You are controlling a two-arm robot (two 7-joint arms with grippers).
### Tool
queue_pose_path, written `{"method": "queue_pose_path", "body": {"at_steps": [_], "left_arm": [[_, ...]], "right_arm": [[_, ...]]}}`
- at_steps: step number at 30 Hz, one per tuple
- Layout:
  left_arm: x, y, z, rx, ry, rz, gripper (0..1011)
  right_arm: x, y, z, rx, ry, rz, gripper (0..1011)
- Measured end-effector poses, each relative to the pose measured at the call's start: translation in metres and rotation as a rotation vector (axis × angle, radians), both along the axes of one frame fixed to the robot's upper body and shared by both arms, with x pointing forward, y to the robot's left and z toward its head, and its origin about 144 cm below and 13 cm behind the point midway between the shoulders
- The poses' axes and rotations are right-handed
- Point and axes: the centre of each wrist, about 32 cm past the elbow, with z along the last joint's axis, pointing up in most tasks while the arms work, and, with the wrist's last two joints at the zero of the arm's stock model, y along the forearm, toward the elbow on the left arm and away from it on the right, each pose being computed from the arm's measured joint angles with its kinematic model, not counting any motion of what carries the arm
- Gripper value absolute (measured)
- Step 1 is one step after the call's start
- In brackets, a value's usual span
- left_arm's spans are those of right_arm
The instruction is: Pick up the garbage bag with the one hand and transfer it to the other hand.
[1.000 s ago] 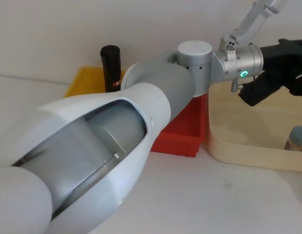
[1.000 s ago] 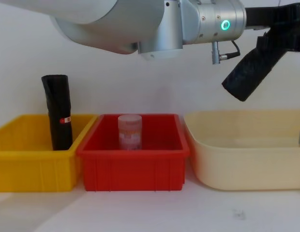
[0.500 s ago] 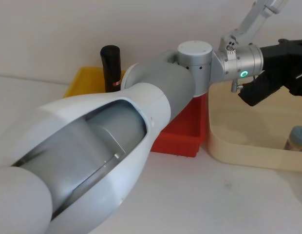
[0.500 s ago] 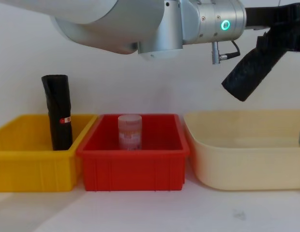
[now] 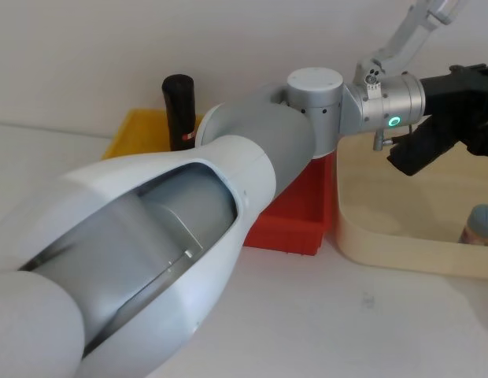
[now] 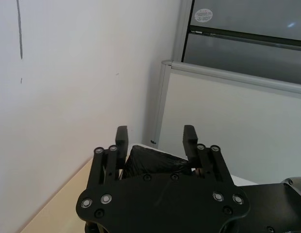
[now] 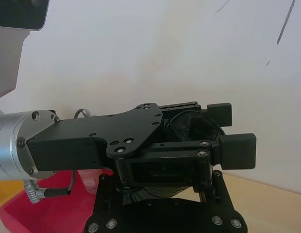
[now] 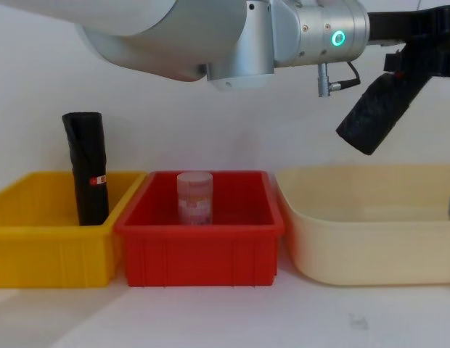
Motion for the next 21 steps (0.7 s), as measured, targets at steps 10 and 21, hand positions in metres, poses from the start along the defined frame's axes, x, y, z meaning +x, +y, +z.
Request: {"method": "queue_pose_path", "body": {"at_steps": [10,21], "left_arm": [[0.000,0.000,0.000,0.000,0.000,0.000,942],[0.000,0.000,0.000,0.000,0.000,0.000,1001]], "right_arm": [[0.000,0.000,0.000,-0.003,-0.002,-0.006,699],[0.000,-0.010,0.004,-0.030,-0.012,-0.059,697]]}}
